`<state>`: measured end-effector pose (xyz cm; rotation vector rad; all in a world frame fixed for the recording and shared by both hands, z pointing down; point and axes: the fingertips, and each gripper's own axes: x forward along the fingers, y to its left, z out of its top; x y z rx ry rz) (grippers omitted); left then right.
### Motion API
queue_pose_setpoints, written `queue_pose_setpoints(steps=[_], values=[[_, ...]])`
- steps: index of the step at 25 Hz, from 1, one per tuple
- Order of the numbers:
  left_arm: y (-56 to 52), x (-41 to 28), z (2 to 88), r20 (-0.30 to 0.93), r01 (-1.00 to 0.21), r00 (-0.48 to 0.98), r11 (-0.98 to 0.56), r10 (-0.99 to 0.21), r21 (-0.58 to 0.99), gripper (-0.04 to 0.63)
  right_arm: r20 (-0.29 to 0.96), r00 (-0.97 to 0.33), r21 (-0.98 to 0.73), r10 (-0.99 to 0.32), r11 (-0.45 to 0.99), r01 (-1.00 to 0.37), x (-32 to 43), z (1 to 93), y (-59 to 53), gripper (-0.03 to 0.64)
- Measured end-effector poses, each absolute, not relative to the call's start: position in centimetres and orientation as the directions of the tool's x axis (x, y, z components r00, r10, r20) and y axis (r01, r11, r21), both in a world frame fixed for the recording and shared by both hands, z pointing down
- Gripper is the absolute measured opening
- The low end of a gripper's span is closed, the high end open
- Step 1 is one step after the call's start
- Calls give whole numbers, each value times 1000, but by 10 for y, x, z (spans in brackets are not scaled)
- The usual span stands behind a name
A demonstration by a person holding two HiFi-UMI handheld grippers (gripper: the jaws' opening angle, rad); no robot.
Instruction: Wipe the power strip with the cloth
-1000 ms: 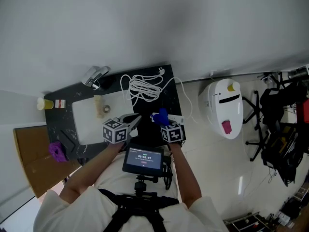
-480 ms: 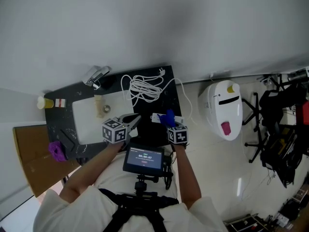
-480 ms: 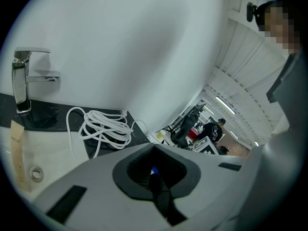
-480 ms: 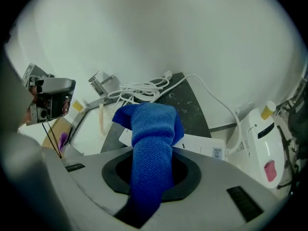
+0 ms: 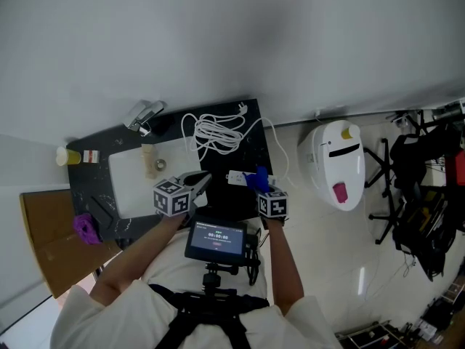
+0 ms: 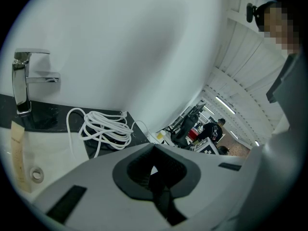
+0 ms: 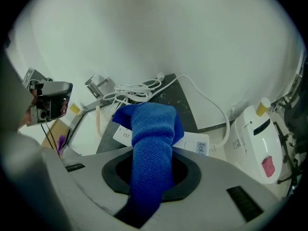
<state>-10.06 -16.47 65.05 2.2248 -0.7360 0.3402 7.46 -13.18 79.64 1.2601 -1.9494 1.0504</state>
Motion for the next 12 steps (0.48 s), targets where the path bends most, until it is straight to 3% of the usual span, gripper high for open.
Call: queue_pose_setpoints(steps=[12], values=[[-161, -98, 649, 451, -600, 799, -554, -397, 576, 5, 807, -350, -302, -476, 176, -937, 106, 800, -121, 86]])
